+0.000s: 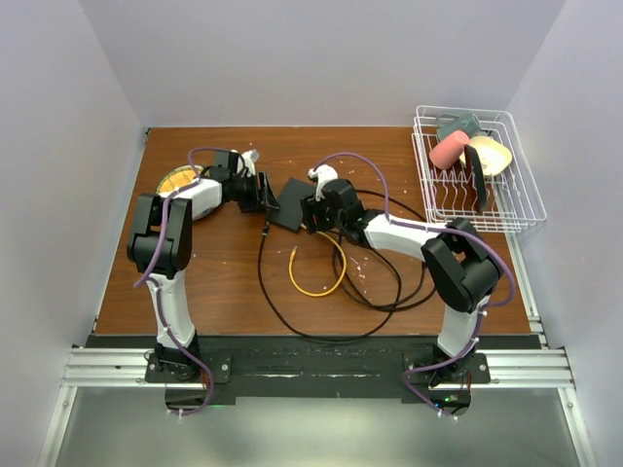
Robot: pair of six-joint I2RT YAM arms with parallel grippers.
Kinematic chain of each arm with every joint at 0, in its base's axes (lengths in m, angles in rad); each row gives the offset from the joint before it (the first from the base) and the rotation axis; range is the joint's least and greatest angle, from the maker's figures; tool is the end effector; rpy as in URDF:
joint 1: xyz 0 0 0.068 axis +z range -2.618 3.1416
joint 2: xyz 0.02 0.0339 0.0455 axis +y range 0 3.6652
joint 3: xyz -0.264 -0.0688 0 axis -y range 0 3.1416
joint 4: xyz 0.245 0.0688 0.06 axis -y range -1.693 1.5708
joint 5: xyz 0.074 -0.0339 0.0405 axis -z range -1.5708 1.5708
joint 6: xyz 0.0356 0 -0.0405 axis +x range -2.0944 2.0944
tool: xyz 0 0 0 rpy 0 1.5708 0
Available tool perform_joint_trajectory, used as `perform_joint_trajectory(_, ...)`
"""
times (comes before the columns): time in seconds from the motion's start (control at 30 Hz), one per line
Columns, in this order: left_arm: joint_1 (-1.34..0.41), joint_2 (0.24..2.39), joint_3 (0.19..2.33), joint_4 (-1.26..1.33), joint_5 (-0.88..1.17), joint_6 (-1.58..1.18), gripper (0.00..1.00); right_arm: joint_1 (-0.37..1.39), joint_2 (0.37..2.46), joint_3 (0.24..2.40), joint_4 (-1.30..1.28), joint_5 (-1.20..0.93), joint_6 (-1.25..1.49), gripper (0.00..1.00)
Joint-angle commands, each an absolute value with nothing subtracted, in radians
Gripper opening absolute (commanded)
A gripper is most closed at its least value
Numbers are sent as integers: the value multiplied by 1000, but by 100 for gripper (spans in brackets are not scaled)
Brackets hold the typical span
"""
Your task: Insert the plug into the switch port
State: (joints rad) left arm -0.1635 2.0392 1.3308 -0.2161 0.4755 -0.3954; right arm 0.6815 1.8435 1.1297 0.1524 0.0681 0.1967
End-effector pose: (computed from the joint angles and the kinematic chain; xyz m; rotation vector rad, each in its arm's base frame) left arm 0.4195 -0.0857 0.1509 -0.0887 2.5355 -0.8226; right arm 0.3186 0.2553 0.1944 -0.4797 2.1095 0.4413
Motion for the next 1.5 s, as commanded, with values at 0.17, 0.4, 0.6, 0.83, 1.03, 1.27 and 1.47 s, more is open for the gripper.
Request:
perform_joint_trajectory(0.17,-152,1964,1330,-302,440,-331,60,598,1830,1239,55,52,264,66)
perform_joint_trajectory(0.4,-152,1944,1322,-313,453,-324,60,578,1813,1232,15,139,290,64)
perform_joint_trajectory(0.6,-153,1953,1319,-321,465,-316,60,563,1835,1232,-54,192,295,59)
perform_joint_trajectory(0.83,-161,1960,1313,-301,485,-322,60,555,1885,1235,-80,222,324,56)
perform_joint_trajectory(1.03,-169,1945,1305,-284,502,-324,60,555,1951,1255,-90,210,333,50)
perform_joint_trajectory(1.27,-184,1904,1295,-252,522,-325,60,554,1982,1259,-92,209,328,26)
perform_joint_trajectory(1.47,-204,1859,1289,-229,532,-330,60,554,1970,1256,-86,221,318,0)
